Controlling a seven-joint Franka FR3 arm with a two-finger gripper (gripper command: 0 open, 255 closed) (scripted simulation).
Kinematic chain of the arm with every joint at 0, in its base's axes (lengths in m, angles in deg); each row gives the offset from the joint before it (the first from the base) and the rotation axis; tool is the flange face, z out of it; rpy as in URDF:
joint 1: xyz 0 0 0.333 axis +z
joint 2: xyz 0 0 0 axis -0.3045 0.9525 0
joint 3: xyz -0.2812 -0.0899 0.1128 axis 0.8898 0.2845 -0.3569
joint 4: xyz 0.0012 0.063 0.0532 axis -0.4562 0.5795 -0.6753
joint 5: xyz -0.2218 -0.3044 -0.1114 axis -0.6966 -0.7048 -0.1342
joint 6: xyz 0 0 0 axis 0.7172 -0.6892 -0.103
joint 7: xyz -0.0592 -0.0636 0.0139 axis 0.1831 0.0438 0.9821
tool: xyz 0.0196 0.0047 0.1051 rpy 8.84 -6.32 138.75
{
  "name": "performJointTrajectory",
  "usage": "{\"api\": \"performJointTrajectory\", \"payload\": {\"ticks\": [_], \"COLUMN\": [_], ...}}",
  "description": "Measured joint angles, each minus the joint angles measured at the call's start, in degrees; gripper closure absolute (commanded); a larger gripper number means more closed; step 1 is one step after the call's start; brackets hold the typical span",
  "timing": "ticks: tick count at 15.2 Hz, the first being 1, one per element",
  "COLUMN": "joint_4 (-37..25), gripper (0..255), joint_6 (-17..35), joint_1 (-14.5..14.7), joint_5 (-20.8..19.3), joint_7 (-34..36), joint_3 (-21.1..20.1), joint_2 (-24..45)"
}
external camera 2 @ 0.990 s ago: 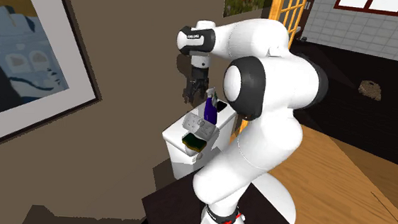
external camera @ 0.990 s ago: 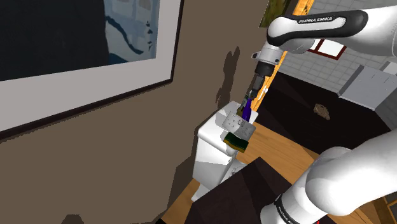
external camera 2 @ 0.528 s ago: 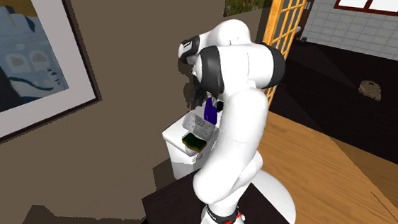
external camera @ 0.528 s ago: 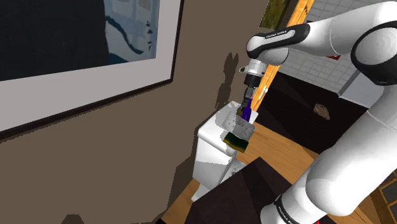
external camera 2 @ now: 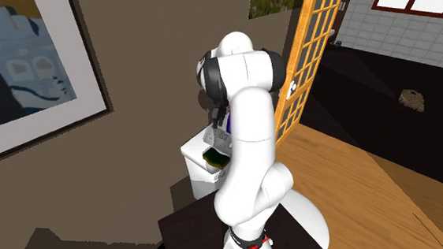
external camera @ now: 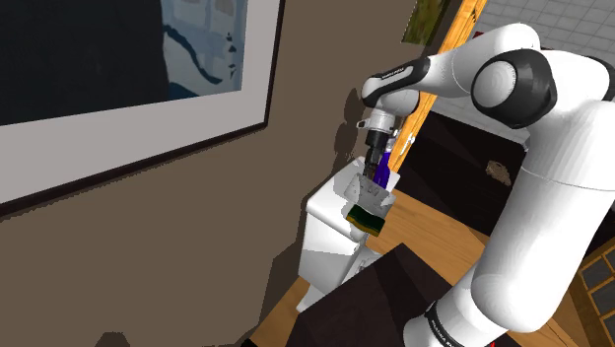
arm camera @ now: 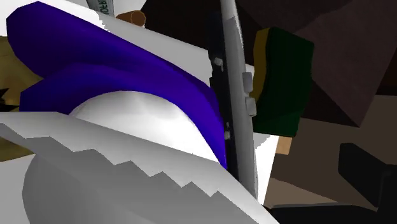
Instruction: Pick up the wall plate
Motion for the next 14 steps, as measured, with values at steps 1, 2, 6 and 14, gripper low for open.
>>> {"api": "performJointTrajectory", "payload": {"ticks": [1,2,6,14], "joint_4": [0.11,0.39,1.28,1.23], "gripper": [0,0,255,255], "joint_6": [0.59,1.17,3.28,3.52], "joint_1": [-0.05,-0.04,-0.21,-0.21], "joint_5": [0.3,0.52,1.21,1.3], "joint_7": [-0.25,-0.4,-1.23,-1.29], "joint_3": [-0.12,-0.22,-0.45,-0.49], "joint_2": [0.61,1.0,2.41,2.51]}}
